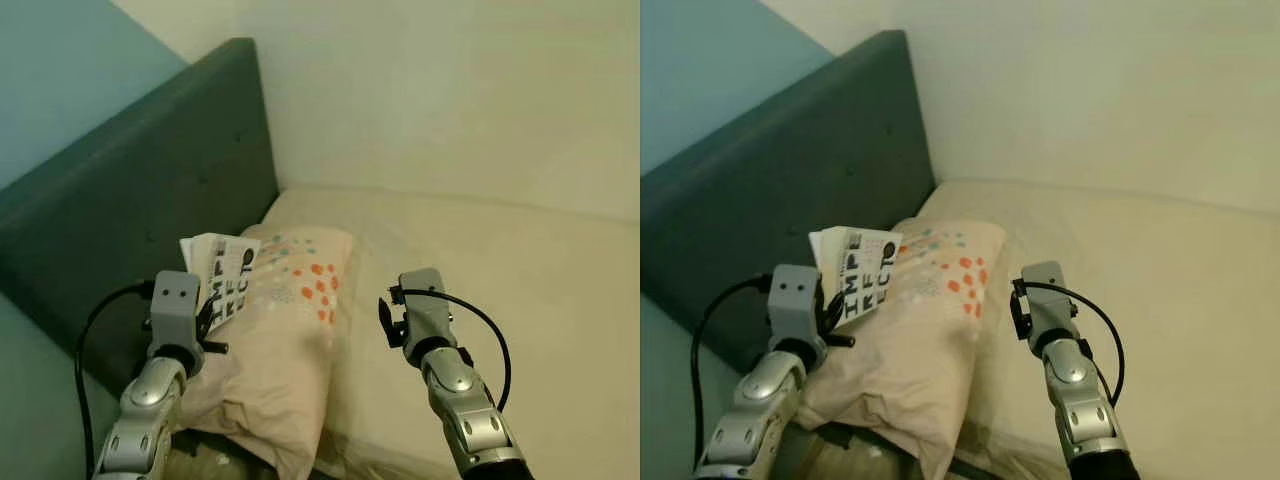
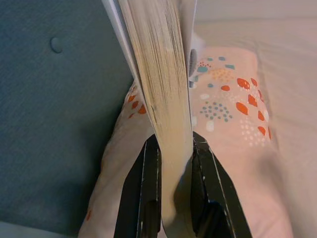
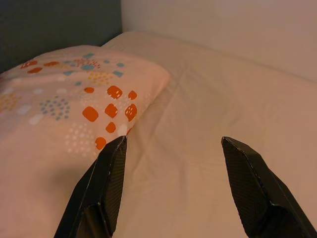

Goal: Clean up the room

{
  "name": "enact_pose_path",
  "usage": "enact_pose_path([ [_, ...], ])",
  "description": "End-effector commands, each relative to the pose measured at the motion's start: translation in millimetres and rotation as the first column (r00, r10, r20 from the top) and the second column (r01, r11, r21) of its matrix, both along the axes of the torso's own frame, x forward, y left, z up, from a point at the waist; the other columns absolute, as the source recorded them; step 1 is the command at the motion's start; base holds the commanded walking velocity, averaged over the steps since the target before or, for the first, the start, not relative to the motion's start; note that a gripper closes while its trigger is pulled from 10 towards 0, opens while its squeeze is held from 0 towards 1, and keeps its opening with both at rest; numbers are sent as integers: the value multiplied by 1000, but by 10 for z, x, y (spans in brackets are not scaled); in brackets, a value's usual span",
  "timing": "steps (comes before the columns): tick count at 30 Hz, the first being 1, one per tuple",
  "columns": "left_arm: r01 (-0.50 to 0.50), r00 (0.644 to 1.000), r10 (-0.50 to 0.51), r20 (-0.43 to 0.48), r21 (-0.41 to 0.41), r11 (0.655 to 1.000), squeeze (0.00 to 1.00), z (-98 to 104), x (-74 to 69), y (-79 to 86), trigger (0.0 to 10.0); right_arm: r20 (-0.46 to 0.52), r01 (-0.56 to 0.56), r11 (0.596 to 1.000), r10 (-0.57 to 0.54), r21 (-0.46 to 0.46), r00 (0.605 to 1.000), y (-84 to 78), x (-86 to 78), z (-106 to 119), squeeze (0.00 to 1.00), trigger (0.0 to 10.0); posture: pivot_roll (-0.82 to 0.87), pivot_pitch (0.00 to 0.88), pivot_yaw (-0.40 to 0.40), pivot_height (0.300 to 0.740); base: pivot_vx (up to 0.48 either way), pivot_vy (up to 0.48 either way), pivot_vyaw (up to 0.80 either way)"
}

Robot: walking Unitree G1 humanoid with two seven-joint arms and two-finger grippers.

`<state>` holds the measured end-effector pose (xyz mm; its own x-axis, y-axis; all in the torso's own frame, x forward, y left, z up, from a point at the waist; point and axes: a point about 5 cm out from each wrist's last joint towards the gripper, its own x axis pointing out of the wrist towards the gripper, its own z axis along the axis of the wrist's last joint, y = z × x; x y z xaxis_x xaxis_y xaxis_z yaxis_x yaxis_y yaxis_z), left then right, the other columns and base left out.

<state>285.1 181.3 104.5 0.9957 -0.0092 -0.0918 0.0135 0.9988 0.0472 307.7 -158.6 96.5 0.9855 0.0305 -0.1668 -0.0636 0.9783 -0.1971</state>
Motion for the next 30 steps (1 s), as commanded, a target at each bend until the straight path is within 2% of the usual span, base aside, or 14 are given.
enact_pose_path([
  [1,33,999,-33,22,-11,999,0,59,22,-35,10000,-4,23,999,-23,22,1000,-30,-26,-32,0,10000,-71,51,33,740,0,0,0],
  [6,62,998,-62,6,5,998,0,45,23,-56,10000,-1,35,999,-35,20,999,-53,-36,-29,0,10000,-75,52,37,740,0,0,0],
  [13,90,996,-88,-31,38,995,0,10,42,-83,10000,-4,44,999,-44,23,999,-66,-50,-36,0,10000,-77,52,39,740,0,-453,0],
  [19,82,996,-82,-35,20,996,0,7,57,-83,10000,-13,48,999,-48,22,999,-85,-73,-54,0,10000,-83,59,43,740,0,0,0],
  [30,74,995,-71,-66,36,997,0,-32,60,-61,10000,-24,48,999,-48,18,999,-101,-90,-67,0,10000,-88,65,43,740,0,0,0],
])
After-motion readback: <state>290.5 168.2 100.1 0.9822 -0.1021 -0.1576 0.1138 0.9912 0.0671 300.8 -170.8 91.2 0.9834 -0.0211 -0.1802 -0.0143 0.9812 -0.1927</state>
